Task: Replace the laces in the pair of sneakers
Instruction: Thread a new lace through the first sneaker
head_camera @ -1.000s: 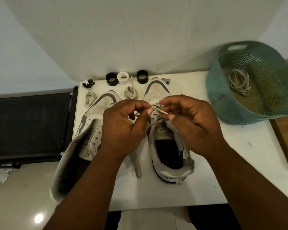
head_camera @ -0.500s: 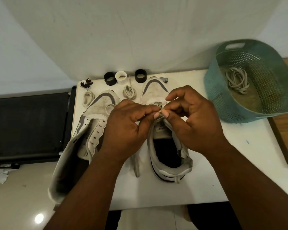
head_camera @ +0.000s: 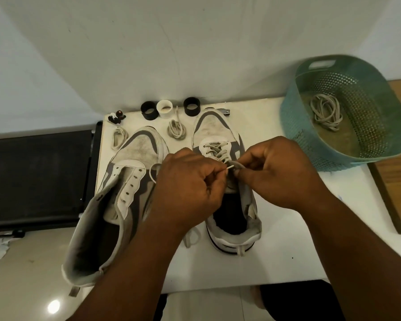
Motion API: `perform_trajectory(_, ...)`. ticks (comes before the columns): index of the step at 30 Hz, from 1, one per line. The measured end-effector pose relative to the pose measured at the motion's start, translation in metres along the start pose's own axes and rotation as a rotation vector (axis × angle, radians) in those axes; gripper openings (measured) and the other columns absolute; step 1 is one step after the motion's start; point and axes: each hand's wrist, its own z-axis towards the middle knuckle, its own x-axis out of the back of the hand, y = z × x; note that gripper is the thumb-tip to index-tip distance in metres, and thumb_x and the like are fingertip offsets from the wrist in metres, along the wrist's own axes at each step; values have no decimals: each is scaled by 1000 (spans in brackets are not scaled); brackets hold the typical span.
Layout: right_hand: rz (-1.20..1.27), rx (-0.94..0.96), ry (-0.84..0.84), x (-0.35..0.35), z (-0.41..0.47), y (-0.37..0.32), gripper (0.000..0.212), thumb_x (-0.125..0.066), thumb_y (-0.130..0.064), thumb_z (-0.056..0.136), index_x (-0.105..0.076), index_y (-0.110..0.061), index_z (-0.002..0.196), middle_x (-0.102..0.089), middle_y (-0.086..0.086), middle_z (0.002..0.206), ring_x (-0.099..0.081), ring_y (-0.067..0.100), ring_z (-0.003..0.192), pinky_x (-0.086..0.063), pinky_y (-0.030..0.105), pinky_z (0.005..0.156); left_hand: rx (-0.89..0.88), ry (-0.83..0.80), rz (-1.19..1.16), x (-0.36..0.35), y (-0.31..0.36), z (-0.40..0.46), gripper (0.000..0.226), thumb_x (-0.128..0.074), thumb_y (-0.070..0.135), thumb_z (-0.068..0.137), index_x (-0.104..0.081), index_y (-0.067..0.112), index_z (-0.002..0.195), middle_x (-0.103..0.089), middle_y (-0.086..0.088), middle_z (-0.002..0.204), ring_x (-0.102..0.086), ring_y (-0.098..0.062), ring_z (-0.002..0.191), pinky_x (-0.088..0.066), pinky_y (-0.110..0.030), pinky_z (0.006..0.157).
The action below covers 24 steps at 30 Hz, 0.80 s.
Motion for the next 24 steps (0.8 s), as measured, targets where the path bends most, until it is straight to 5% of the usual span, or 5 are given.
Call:
perform_trajectory(12, 103, -21, -14, -1, -1, 1, 9, -83, -25, 82, -78, -33, 82, -72, -19, 67, -68, -4, 64, -50, 9, 54, 92, -31, 27, -12, 9, 2, 16, -67, 31, 84, -74, 23, 72, -56, 11, 55, -50, -13, 53, -53, -40, 65)
perform_trajectory(18, 129, 29, -34, -2, 0, 3, 6, -75, -22, 87, -79, -25, 90, -74, -8, 73, -71, 9, 67, -62, 33, 64, 64, 12, 62, -16, 10, 1, 13, -67, 27, 87, -75, 21, 79, -64, 7, 63, -54, -15, 59, -51, -38, 67)
perform_trajectory(24, 275, -54, 11, -8, 2, 6, 19, -68, -17, 96, -72, -29, 82, -73, -5, 77, -71, 16, 74, -63, 40, 71, 166, 137, -77, -13, 3, 3, 22, -73, 38, 88, -75, 23, 104, -67, 11, 72, -62, -14, 74, -51, -36, 74)
